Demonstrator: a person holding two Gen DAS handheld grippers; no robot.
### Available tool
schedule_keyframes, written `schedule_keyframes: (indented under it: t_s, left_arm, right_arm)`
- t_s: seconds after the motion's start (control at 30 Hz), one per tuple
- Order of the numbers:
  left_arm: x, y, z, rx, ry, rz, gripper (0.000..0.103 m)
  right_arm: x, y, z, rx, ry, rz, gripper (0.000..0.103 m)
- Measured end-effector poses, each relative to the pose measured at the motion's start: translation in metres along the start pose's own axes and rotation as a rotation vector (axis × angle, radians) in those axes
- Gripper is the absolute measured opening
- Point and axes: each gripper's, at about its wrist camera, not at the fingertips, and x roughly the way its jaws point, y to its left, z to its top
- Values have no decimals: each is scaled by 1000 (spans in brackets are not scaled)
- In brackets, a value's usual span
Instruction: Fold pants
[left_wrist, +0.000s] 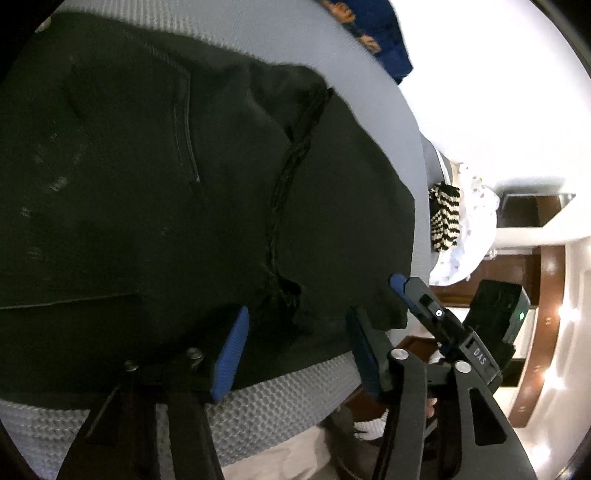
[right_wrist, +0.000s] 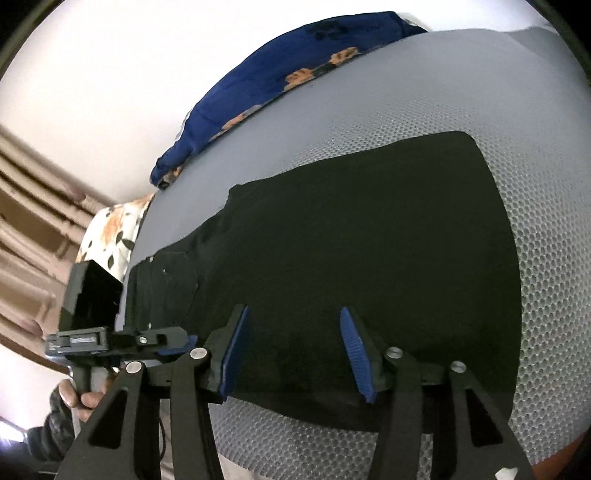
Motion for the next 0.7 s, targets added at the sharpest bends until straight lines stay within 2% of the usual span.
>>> schedule_keyframes:
  t_s: [0.03,0.23,0.3,0.37,0.5,0.63,0.7]
  left_arm:
    - [3,0,1,-9,9,-1,49]
    - [23,-13,6,-27,32,-46,46]
    - [29,-18,6,-4,22,-25,33]
    - [31,-18,5,11,9,-6,12]
    - [22,-20,1,29,-26,-4,8]
    - [-2,-39,-13,164,-91,4,7]
    - [-8,-40,-19,210,-104,25,8]
  right_arm:
    - [0,-2,0,7,-4,-1,49]
    - [2,-13,1,50,-1,0,52]
    - [3,-17,0,65,5,-4,52]
    - [2,-18,-2,71,5,-6,52]
    - [0,-19,0,74,-8,-16,52]
    - [-2,-17,0,67,-9,-33,52]
    - [-3,-15,-1,51,-7,-77,52]
